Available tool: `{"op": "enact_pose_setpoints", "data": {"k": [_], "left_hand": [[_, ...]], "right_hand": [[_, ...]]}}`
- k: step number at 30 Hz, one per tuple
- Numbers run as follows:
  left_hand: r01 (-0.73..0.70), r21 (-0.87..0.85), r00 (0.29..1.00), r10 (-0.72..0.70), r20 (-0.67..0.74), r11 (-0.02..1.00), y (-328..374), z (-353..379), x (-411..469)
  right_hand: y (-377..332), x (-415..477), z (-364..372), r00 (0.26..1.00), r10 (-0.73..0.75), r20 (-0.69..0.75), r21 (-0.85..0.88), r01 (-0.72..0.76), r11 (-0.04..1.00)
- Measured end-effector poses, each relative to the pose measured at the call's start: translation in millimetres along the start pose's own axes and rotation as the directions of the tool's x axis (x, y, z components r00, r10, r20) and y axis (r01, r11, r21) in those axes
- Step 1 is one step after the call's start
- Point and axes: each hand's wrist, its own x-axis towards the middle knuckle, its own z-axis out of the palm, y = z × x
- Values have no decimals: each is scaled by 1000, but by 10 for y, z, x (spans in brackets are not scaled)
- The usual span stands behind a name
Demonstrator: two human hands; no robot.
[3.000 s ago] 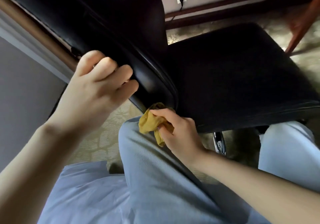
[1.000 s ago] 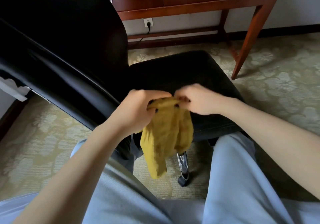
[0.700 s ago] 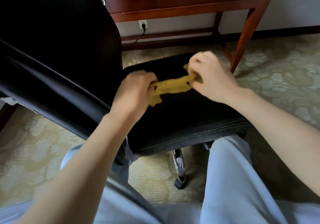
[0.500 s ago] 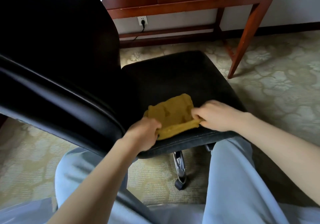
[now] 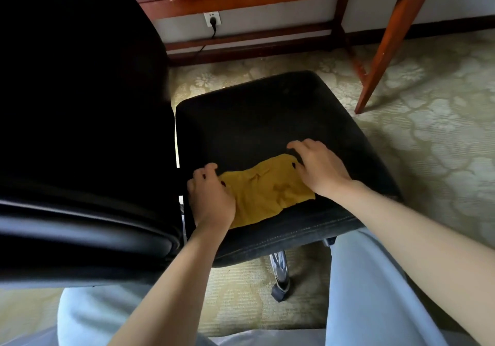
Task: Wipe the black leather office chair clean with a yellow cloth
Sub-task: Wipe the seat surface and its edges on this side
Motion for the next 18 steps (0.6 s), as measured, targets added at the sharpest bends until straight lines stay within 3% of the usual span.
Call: {"op": "enact_pose_setpoints", "data": {"k": [4,7,9,10,12,13,16,18], "left_hand": [[25,-55,997,-21,76,998,-188,143,-190],[199,-47,976,-193,105,979,-345,286,-405],[399,-170,914,-374,157,901,-431,401,-476],[528,-302,849,-486,207,793,-438,425,-487],[719,-559,662,-650,373,412,-380,377,-483],[747,-619,593,-664,456,241,-348,337,-471],[766,-641,526,-621,581,49,-270,185,-396],[784,-619,515,-595,617,37,-263,131,-338]], "right_hand": [[79,-133,122,955,162,248,-160,-125,979],[77,-245,232,917,266,296,-125,-239,963],[40,-265,282,910,303,281,-75,-294,953],[18,-263,295,902,325,284,-47,-325,945],[-23,-248,307,880,369,300,7,-389,921],[-34,-238,313,871,387,302,41,-418,908],[-40,-202,305,856,429,288,192,-490,850],[-26,-196,239,863,424,275,247,-489,836]]}}
